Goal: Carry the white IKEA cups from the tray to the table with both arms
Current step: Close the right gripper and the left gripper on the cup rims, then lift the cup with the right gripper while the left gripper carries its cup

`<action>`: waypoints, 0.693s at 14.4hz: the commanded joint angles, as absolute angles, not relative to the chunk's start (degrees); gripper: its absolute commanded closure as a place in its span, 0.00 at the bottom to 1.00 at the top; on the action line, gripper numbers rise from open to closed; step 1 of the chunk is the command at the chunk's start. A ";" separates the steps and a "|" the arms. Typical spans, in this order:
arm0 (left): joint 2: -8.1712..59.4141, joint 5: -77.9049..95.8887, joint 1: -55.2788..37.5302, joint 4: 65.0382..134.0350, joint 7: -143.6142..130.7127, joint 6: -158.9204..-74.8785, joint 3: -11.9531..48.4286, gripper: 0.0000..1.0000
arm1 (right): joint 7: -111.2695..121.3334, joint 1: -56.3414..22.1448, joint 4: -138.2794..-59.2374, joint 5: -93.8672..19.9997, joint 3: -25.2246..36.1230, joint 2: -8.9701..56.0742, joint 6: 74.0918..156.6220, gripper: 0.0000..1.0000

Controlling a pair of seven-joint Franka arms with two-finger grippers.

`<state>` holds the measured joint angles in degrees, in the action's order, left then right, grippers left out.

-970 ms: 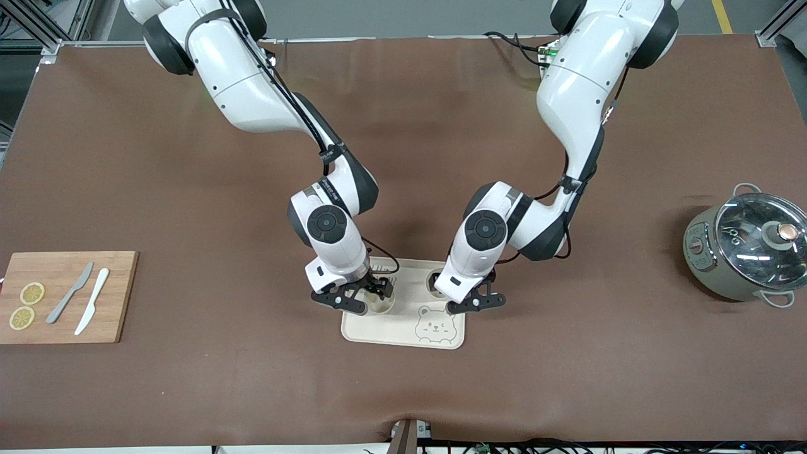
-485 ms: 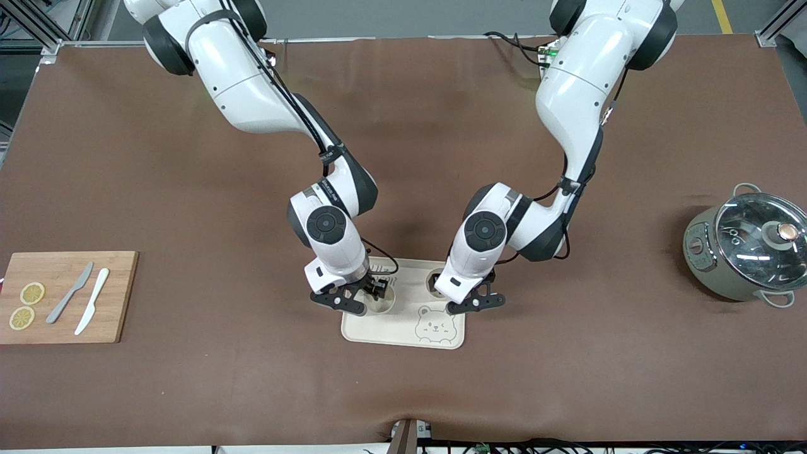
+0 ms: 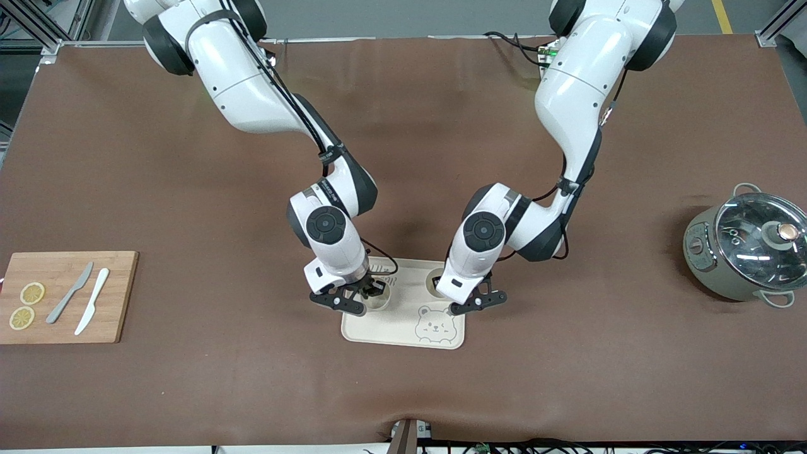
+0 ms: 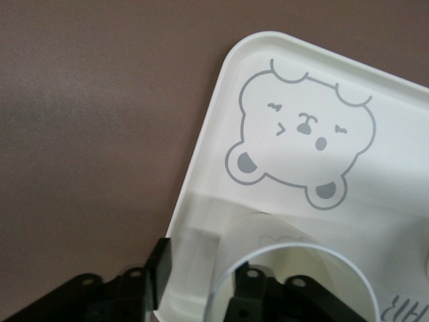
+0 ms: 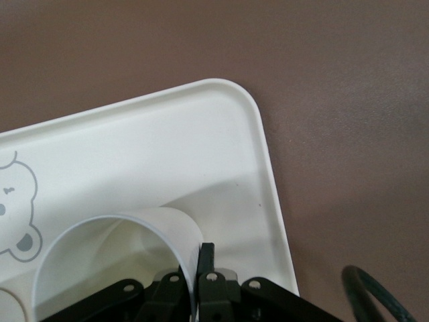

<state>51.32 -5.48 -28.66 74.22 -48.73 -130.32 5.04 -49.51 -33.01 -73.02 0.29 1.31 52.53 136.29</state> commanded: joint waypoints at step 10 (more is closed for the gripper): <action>49.58 -6.15 -28.92 73.74 -50.36 -128.77 4.75 1.00 | -48.88 -30.15 -72.24 1.14 1.41 48.52 131.06 1.00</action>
<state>51.36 -5.48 -28.61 73.71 -48.86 -130.40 5.02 -49.41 -31.68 -71.53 0.29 2.00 51.03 133.84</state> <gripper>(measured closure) 0.965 0.965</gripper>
